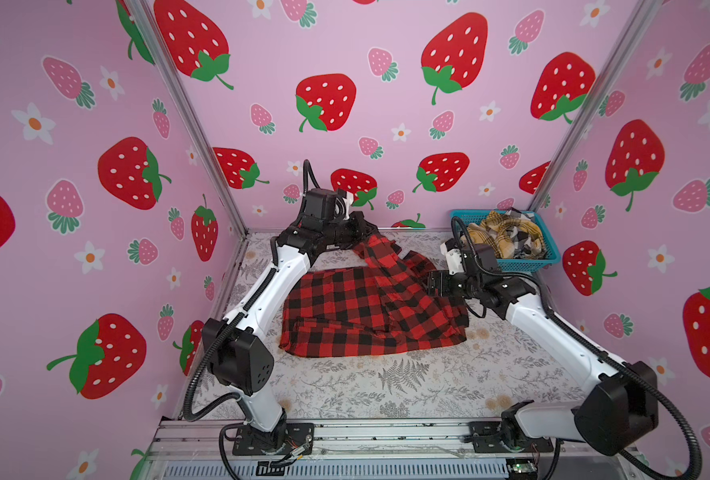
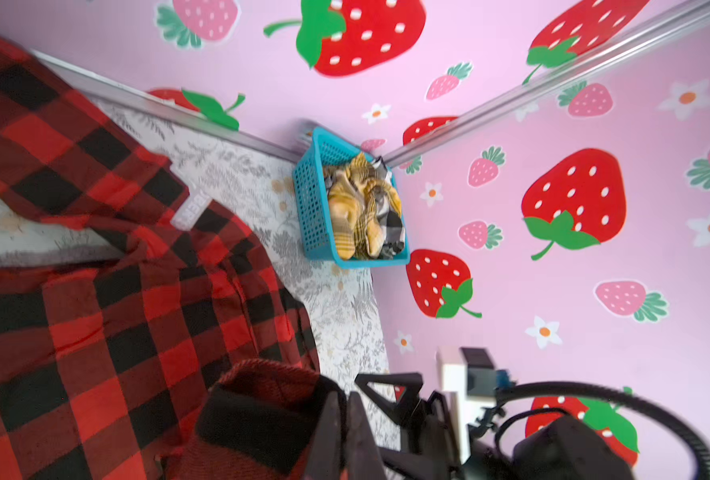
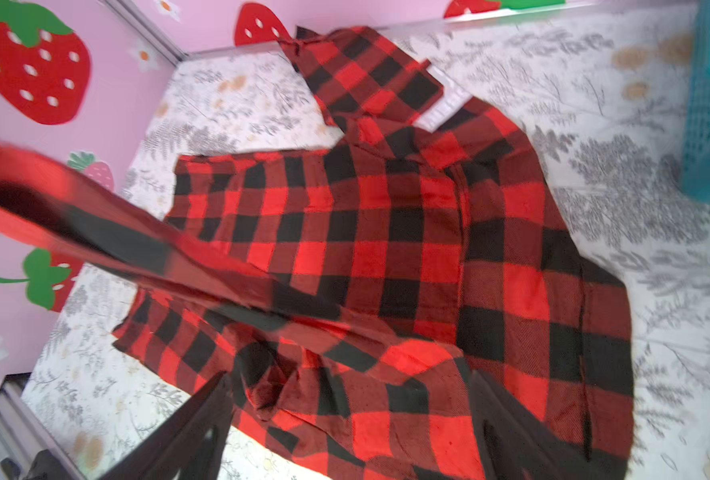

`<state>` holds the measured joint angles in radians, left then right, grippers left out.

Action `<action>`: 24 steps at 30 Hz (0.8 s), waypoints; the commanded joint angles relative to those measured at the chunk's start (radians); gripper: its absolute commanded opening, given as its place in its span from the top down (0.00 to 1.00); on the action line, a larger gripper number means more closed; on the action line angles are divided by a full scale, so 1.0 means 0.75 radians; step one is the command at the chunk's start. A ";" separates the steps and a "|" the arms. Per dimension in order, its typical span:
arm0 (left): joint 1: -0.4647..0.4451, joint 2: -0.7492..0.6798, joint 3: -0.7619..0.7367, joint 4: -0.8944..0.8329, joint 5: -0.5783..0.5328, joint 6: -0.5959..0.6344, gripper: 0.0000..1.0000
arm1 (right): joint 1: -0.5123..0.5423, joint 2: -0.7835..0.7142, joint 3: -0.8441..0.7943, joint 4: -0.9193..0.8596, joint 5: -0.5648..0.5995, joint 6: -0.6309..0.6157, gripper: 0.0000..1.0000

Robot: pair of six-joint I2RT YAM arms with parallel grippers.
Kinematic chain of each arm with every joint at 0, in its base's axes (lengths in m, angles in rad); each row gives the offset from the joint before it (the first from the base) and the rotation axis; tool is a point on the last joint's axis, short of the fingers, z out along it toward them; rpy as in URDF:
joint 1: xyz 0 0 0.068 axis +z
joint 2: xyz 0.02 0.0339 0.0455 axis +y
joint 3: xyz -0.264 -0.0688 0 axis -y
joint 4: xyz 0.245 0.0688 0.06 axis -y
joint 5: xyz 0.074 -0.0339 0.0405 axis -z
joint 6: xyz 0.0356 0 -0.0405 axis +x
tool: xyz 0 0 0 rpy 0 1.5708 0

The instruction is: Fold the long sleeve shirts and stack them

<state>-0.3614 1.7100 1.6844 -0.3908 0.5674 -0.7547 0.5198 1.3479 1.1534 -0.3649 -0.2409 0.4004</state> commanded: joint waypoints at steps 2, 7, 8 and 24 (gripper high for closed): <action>-0.004 -0.081 -0.191 0.029 0.067 0.144 1.00 | 0.057 0.069 0.079 0.039 -0.090 -0.073 0.07; 0.001 -0.277 -0.410 -0.003 0.027 0.323 1.00 | 0.088 0.110 0.036 0.077 -0.070 0.071 0.10; 0.002 -0.312 -0.483 0.010 0.027 0.340 1.00 | 0.090 0.107 0.015 0.095 -0.130 0.106 0.11; 0.034 -0.455 -0.763 0.049 0.029 0.267 1.00 | 0.493 0.309 0.116 0.198 -0.144 -0.156 0.10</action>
<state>-0.3420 1.3846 1.1088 -0.3801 0.5838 -0.5415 0.8673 1.5551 1.2076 -0.2260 -0.3622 0.3275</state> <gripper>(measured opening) 0.055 0.904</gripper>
